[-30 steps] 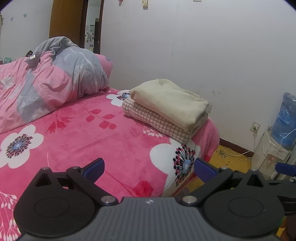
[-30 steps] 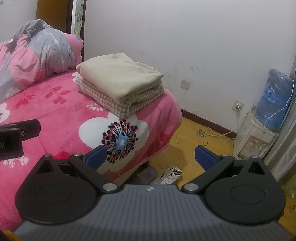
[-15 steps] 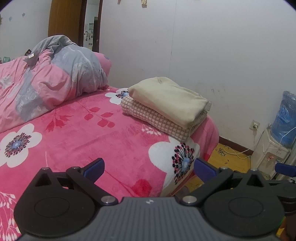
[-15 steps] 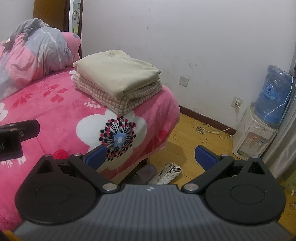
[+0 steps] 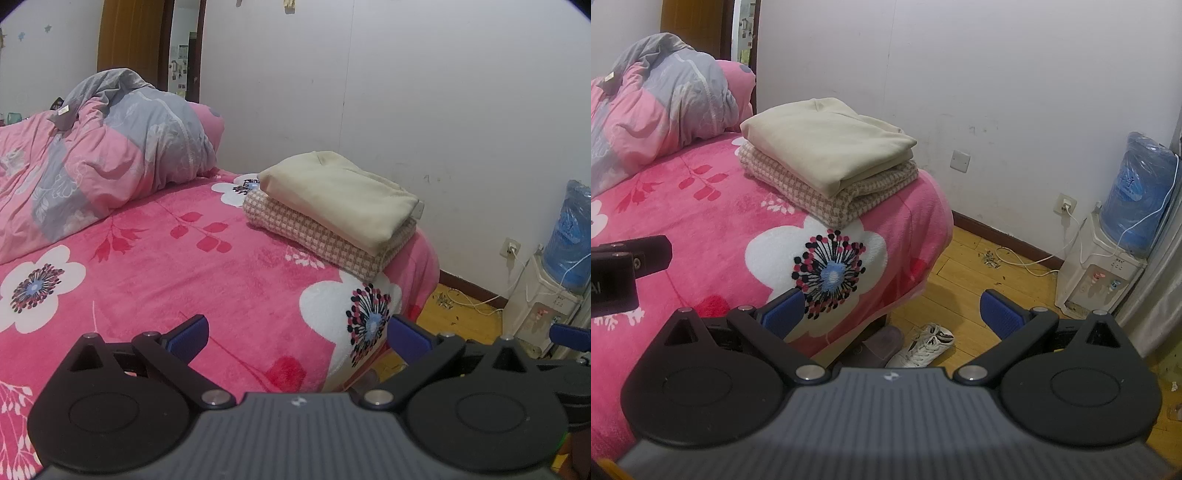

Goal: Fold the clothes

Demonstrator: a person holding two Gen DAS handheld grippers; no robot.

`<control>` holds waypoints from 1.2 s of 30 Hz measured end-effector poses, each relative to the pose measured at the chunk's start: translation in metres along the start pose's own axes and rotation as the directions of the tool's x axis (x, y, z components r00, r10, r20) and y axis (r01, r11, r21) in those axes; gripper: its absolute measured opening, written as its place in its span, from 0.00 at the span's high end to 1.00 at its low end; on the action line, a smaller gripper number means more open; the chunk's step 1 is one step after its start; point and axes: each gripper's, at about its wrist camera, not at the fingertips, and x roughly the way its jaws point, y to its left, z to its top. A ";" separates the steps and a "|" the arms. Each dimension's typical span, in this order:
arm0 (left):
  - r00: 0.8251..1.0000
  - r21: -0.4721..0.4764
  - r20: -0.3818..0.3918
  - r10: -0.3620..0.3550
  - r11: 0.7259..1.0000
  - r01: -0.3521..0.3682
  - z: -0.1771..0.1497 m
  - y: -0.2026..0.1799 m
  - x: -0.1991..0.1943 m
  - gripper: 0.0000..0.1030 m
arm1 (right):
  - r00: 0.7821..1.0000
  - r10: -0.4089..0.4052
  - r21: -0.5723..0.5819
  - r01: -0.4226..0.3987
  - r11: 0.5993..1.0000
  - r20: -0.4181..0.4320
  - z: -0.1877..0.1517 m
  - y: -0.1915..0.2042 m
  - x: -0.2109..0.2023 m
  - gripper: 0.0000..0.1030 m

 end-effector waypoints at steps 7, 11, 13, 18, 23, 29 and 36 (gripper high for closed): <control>1.000 0.001 -0.002 0.001 1.000 -0.001 0.000 0.000 0.001 0.00 | 1.000 0.000 0.000 0.000 1.000 -0.002 0.000 0.001 0.000 0.01; 1.000 0.001 -0.003 0.002 1.000 -0.002 0.001 0.001 0.001 0.00 | 1.000 0.000 0.001 0.000 1.000 -0.003 -0.001 0.002 0.001 0.01; 1.000 0.001 -0.003 0.002 1.000 -0.002 0.001 0.000 0.001 0.00 | 1.000 0.000 0.001 0.000 1.000 -0.003 -0.001 0.002 0.001 0.01; 1.000 0.001 -0.003 0.002 1.000 -0.002 0.001 0.000 0.002 0.00 | 1.000 -0.001 0.002 0.001 1.000 -0.004 -0.001 0.002 0.000 0.01; 1.000 -0.001 -0.003 0.002 1.000 -0.002 0.001 0.000 0.001 0.00 | 1.000 -0.002 0.002 0.002 1.000 -0.003 -0.001 0.003 0.000 0.01; 1.000 -0.002 -0.003 0.002 1.000 -0.002 0.000 -0.001 0.000 0.00 | 1.000 -0.002 0.001 0.002 1.000 -0.004 -0.002 0.002 0.000 0.01; 1.000 0.000 -0.004 0.001 1.000 -0.001 -0.001 -0.001 -0.001 0.00 | 1.000 -0.002 0.004 0.002 1.000 -0.004 -0.002 0.001 0.000 0.01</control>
